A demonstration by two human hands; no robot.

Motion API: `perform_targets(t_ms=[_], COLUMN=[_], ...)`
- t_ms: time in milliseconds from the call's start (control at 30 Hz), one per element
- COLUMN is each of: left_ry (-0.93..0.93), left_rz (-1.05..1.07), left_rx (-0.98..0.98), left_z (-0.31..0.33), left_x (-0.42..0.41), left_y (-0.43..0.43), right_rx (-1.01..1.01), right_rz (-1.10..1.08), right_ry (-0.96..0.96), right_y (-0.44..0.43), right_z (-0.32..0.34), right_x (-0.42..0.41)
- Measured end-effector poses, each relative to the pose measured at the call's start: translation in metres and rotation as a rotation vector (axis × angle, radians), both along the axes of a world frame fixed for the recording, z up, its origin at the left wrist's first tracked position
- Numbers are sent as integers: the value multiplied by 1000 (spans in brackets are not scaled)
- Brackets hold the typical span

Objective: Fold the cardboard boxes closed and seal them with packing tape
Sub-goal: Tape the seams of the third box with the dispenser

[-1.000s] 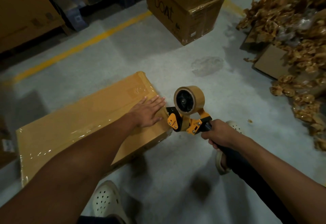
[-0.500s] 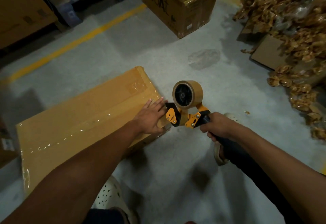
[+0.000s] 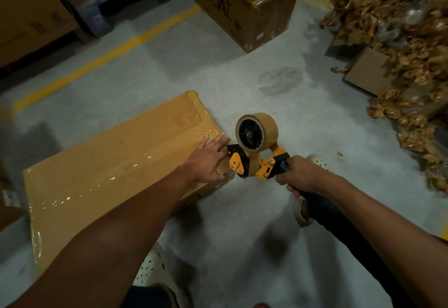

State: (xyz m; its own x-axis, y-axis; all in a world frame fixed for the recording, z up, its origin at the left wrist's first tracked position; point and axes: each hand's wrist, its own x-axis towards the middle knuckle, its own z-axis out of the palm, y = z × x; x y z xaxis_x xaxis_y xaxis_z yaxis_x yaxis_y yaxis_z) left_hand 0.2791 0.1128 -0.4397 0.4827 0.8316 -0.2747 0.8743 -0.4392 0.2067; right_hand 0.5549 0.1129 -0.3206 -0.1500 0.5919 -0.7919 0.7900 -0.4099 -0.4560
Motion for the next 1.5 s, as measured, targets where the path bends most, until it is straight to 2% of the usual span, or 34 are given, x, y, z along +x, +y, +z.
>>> perform_targets(t_ms=[533, 667, 700, 800, 933, 1400, 1500], left_ry=[-41, -39, -25, 6, 37, 50, -41], left_rz=[14, 54, 68, 58, 6, -32, -23], left_rx=[-13, -39, -34, -26, -1, 54, 98], left_z=[-4, -2, -2, -3, -6, -10, -7], left_x=[1, -2, -3, -7, -3, 7, 5], left_y=[1, 10, 15, 18, 6, 0, 3], right_rx=[13, -80, -112, -165, -112, -49, -34], right_rz=[51, 368, 359, 134, -60, -298, -412], right_ry=[-23, -193, -200, -103, -4, 53, 91], right_y=[-2, -36, -47, -58, -37, -28, -24], right_z=[-6, -27, -36, -55, -53, -82, -93], right_x=[2, 25, 32, 38, 26, -3, -9])
